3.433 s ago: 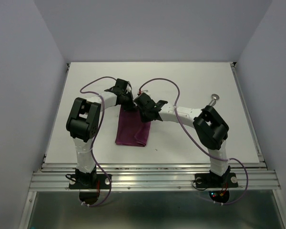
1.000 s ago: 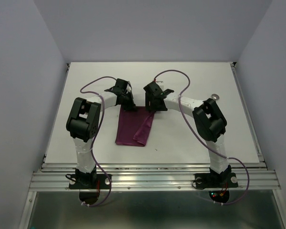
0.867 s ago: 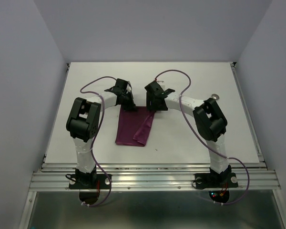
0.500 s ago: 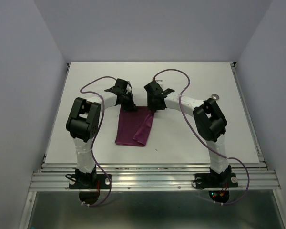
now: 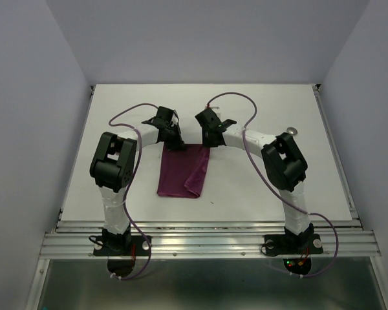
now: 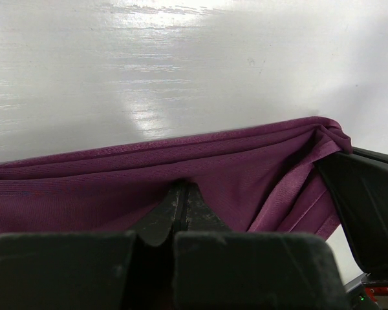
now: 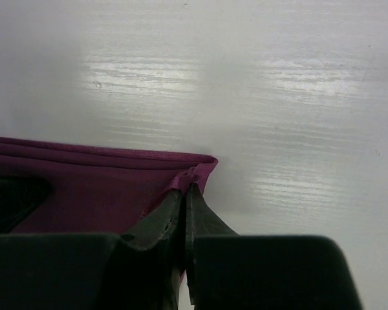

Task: Fold the napkin into a case and place the utensils inside
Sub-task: Fold the lower triangle-folded napkin at the center of the board.

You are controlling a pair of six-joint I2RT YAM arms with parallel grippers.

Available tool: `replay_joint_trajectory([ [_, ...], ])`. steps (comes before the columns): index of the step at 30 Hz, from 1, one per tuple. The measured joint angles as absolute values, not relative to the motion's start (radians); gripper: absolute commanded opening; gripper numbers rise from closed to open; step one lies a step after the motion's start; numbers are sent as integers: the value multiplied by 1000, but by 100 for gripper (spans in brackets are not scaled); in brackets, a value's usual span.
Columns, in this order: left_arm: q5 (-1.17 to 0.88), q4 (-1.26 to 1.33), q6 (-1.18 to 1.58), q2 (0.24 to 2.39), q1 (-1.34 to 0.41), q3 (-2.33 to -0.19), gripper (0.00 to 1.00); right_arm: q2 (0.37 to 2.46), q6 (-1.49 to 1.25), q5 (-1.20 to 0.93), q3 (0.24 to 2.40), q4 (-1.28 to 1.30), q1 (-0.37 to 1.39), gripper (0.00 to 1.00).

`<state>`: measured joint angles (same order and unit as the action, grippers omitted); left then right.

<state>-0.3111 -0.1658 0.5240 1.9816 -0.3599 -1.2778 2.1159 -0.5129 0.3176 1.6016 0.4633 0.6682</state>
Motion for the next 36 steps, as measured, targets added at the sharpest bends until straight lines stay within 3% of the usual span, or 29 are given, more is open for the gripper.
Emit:
replay_joint_trajectory([
  [36,-323,-163,524,1981,-360,-1278,0,2119,-462,284,1624,444,705,1],
])
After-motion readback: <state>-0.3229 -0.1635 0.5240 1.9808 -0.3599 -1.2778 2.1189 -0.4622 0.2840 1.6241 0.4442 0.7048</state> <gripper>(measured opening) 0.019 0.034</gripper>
